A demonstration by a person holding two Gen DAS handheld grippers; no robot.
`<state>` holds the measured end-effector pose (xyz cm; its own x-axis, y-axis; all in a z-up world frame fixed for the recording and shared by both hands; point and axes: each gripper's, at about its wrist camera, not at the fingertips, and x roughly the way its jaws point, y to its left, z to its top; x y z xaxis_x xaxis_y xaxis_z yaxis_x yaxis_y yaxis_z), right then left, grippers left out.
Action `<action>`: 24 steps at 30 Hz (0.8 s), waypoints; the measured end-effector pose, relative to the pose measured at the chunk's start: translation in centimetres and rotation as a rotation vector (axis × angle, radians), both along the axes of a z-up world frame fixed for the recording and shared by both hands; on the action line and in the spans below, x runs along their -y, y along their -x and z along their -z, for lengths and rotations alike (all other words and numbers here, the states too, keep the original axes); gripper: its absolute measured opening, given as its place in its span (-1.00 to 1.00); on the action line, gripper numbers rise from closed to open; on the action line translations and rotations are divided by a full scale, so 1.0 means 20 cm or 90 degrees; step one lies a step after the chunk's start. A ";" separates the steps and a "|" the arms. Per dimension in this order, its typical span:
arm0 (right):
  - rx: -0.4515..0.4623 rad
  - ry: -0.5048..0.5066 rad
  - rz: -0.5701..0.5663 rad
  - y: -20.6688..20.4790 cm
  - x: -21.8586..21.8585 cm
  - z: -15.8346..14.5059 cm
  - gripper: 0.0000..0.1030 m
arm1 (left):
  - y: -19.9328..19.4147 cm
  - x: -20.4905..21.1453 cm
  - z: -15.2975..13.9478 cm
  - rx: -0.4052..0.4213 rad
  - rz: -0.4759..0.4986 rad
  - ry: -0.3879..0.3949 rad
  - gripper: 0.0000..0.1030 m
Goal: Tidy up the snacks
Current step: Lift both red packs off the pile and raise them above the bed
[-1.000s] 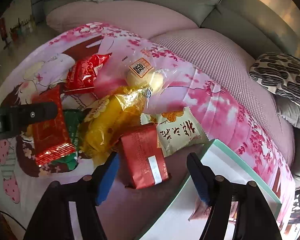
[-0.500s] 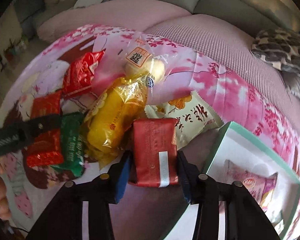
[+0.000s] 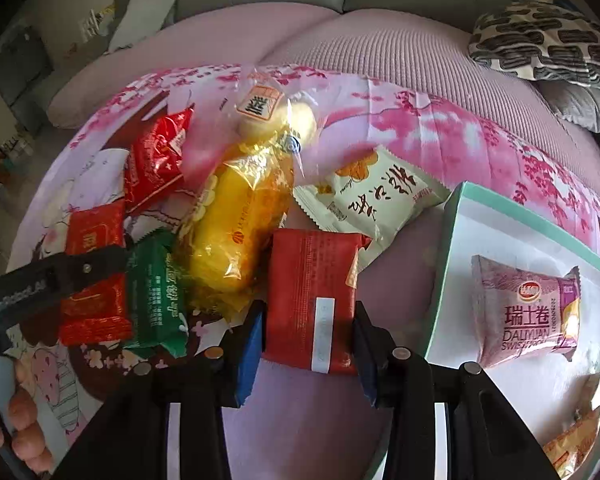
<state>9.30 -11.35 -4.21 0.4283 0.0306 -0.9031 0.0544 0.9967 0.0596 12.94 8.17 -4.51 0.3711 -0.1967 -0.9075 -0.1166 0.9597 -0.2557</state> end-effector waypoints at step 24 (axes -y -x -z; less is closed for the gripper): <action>0.042 0.008 0.048 0.09 -0.04 0.00 -0.19 | 0.02 -0.07 -0.01 0.008 -0.042 0.020 -0.03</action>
<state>7.54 -10.64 -4.22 0.4869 -0.0153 -0.8733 0.1255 0.9907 0.0526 12.62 9.52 -4.35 0.3954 -0.1993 -0.8966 -0.1764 0.9415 -0.2871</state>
